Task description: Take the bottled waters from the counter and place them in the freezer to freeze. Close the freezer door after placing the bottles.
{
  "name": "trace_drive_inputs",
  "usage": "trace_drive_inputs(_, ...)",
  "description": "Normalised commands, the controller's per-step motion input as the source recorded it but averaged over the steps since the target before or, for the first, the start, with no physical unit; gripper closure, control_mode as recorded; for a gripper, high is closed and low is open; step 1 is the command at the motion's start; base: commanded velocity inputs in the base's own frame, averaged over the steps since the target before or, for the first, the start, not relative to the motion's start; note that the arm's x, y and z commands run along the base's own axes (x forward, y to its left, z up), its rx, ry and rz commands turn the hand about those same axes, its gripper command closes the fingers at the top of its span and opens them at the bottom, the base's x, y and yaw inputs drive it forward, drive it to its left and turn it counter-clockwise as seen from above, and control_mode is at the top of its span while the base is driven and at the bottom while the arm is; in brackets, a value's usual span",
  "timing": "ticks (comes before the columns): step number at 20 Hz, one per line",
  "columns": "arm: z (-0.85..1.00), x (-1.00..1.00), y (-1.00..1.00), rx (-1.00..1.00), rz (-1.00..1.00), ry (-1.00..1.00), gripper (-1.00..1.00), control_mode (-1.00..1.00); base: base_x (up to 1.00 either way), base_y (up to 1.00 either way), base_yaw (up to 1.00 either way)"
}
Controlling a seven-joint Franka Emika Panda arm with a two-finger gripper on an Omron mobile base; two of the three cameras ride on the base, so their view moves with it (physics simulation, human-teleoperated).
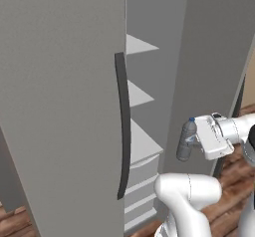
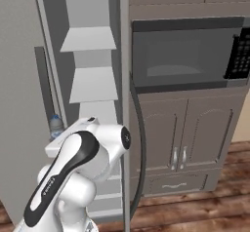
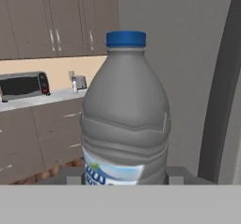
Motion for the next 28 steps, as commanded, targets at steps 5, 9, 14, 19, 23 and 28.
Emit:
trace_drive_inputs(5,0.0,0.0,0.35,-0.03,-0.16,0.0,1.0,-1.0,0.0,0.0,0.0)
trace_drive_inputs(9,0.0,0.19,0.21,0.0,-0.36,0.0,1.0,-1.0,0.0,0.0,0.0)
trace_drive_inputs(14,0.0,0.26,0.28,0.0,-0.49,0.0,1.0,-1.0,0.0,0.0,0.0)
trace_drive_inputs(19,-0.22,0.33,0.31,0.0,-0.61,0.0,1.0,-1.0,0.0,0.0,0.0)
trace_drive_inputs(23,-0.28,0.38,0.04,0.0,-0.53,0.0,1.0,-1.0,0.0,0.0,0.0)
trace_drive_inputs(28,-0.29,0.43,0.15,0.0,-0.42,0.0,1.0,-1.0,0.0,0.0,0.0)
